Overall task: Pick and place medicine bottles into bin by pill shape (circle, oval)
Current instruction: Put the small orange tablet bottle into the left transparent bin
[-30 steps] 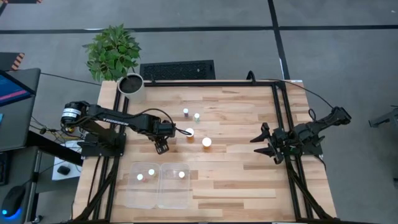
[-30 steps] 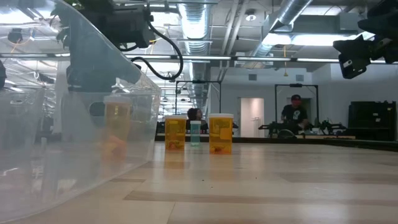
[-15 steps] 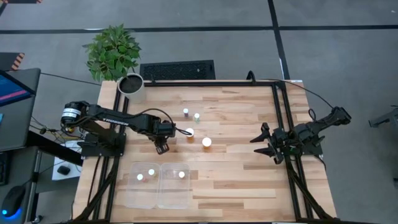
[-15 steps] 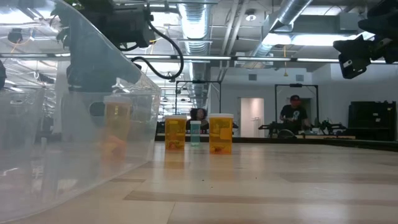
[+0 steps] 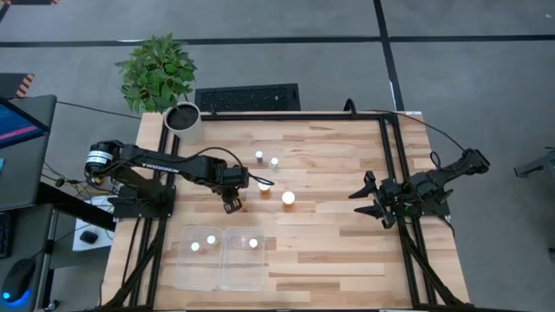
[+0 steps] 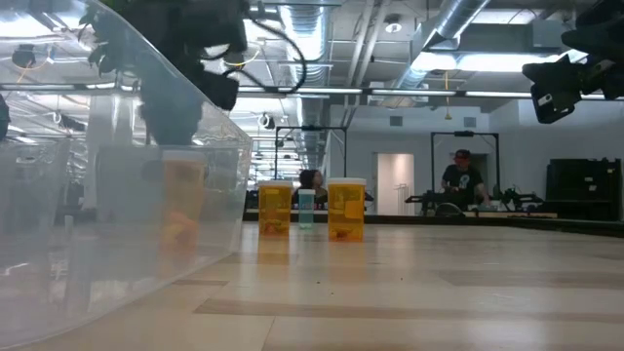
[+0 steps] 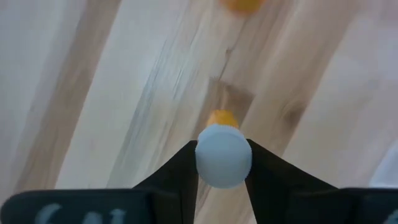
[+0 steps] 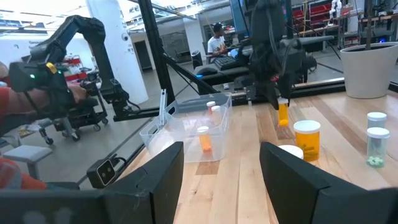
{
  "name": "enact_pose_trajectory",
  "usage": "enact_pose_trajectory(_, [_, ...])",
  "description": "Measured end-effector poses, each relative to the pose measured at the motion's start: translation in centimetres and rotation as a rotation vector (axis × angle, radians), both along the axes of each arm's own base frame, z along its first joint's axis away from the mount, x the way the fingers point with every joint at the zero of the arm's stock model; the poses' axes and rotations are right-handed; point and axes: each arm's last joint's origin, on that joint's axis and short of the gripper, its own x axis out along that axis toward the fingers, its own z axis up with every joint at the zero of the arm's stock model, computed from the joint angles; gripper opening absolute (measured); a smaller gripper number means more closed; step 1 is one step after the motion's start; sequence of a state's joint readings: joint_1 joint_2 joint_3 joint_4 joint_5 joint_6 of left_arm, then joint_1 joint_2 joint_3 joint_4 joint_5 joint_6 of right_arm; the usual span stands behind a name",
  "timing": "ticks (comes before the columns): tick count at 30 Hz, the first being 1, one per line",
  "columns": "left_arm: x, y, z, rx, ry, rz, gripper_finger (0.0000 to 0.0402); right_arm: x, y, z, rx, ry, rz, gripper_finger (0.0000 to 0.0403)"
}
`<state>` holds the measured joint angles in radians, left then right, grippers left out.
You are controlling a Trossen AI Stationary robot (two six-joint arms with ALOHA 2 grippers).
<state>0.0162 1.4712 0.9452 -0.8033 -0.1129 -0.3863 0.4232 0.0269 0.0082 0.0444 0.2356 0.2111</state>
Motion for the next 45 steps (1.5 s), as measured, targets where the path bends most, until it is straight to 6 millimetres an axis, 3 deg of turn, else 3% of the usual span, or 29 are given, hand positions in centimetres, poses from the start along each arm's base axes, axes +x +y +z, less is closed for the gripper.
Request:
enact_pose_trajectory(6, [1.7, -0.6, 3.5, -0.052, -0.13, -0.062, 0.0108, 0.0, 0.0, 0.0, 0.0, 0.0, 0.0, 0.0226])
enact_pose_trajectory(13, [3.3, -3.1, 11.8, -0.161, -0.517, -0.232, 0.0109, 0.0, 0.0, 0.0, 0.0, 0.0, 0.0, 0.0226])
enact_pose_trajectory(19, [2.0, -6.4, 18.9, -0.263, -0.874, -0.444, 0.0108, 0.0, 0.0, 0.0, 0.0, 0.0, 0.0, 0.0226])
enact_pose_trajectory(25, [-0.5, -10.0, 22.9, -0.32, -1.139, -0.68, 0.0116, 0.0, 0.0, 0.0, 0.0, 0.0, 0.001, 0.0226])
enact_pose_trajectory(31, [-2.8, -13.0, 24.7, -0.318, -1.308, -0.888, 0.0111, 0.0, 0.0, 0.0, 0.0, 0.001, 0.0, 0.0226])
enact_pose_trajectory(38, [-3.8, -15.2, 24.6, -0.299, -1.324, -0.989, 0.0115, 0.0, 0.0, 0.0, 0.0, 0.001, 0.0, 0.0226])
enact_pose_trajectory(41, [-4.0, -15.8, 24.0, -0.295, -1.258, -0.978, 0.0115, 0.0, 0.0, 0.0, 0.0, 0.001, 0.0, 0.0226])
enact_pose_trajectory(45, [-4.5, -15.8, 21.8, -0.227, -1.011, -0.756, 0.0115, 0.0, 0.0, 0.0, 0.0, 0.001, 0.0, 0.0226])
